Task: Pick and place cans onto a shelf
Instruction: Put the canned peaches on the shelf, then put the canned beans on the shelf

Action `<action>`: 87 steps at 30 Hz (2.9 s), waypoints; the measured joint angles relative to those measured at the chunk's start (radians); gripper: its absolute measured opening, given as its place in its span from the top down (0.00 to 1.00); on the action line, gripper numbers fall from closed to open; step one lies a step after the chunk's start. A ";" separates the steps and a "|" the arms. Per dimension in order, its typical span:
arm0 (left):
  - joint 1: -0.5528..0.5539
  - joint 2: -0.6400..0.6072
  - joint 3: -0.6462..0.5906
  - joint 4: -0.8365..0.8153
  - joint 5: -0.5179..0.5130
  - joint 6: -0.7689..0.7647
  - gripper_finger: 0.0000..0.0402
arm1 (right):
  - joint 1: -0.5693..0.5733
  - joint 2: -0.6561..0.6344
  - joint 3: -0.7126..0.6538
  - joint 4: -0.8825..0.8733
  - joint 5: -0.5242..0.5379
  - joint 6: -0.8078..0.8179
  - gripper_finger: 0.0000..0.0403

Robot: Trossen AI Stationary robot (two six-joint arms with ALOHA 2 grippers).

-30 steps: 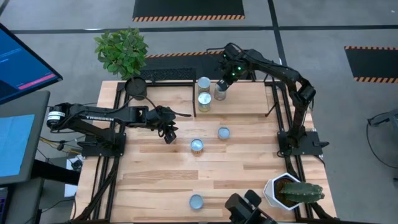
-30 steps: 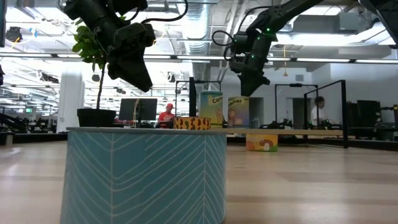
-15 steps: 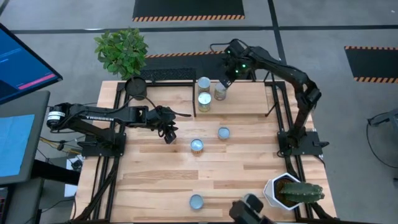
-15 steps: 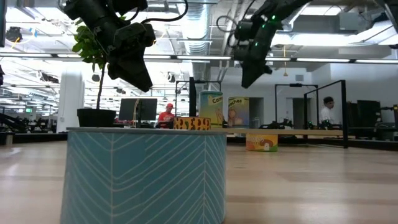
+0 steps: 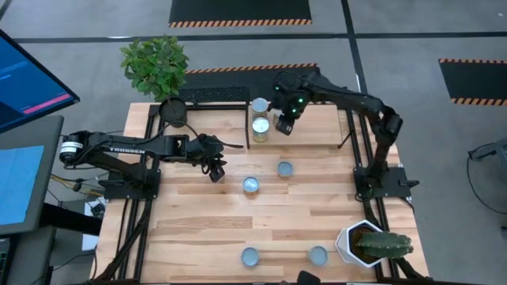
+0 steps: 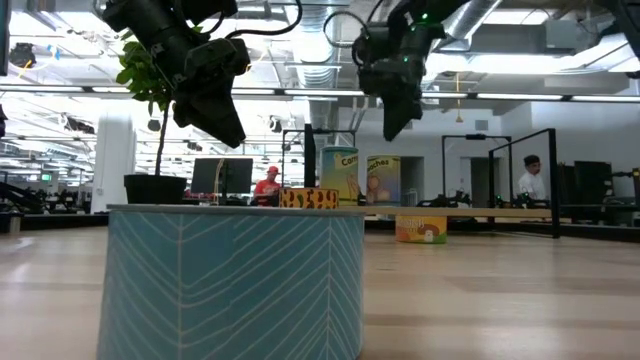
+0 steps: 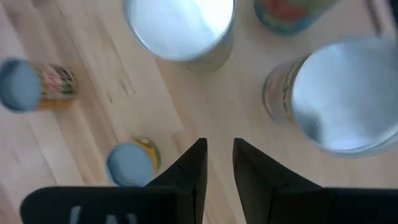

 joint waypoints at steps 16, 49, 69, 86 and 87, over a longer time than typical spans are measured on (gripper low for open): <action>0.000 0.000 0.000 0.000 -0.002 0.000 0.67 | -0.035 0.057 -0.001 0.015 0.069 -0.022 0.75; 0.000 0.000 0.000 0.046 0.003 0.002 0.67 | 0.082 -0.219 -0.001 -0.375 0.052 0.066 0.75; -0.083 0.198 0.099 0.147 0.034 -0.017 0.67 | 0.227 -0.563 -0.001 -0.409 0.208 0.270 0.75; -0.082 0.491 0.357 -0.058 0.145 0.076 0.67 | 0.256 -0.805 -0.001 -0.414 0.237 0.306 0.75; -0.082 0.496 0.357 -0.048 0.145 0.076 0.67 | 0.256 -0.815 -0.001 -0.414 0.237 0.306 0.75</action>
